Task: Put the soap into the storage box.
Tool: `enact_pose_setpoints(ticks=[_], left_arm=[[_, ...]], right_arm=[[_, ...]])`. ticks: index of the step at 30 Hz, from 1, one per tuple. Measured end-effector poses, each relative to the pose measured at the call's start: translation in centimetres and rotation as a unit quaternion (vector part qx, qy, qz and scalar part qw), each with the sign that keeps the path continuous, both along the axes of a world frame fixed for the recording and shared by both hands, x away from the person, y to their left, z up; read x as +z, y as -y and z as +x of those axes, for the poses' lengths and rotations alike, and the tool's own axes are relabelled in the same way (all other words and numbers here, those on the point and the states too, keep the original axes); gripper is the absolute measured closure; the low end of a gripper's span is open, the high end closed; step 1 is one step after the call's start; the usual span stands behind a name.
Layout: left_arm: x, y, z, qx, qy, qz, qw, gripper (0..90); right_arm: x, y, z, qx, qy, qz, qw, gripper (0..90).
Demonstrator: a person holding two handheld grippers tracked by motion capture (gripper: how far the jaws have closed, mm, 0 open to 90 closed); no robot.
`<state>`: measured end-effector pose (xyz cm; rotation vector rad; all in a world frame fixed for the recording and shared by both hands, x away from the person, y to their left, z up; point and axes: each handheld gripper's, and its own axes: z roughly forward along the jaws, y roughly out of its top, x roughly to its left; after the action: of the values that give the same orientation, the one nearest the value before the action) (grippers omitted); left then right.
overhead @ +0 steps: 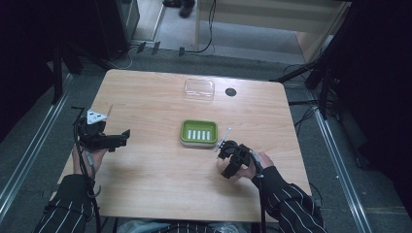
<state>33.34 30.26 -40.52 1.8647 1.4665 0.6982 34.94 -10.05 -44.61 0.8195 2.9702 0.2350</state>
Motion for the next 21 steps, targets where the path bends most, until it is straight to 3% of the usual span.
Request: enact_pose_setpoints(ticks=[21], left_arm=[[0.0,0.1,0.0,-0.002,0.000,0.001,1.0000,0.0]], right_arm=[[1.4,2.4,1.4,-0.029,0.013,0.010,0.9995,33.8]])
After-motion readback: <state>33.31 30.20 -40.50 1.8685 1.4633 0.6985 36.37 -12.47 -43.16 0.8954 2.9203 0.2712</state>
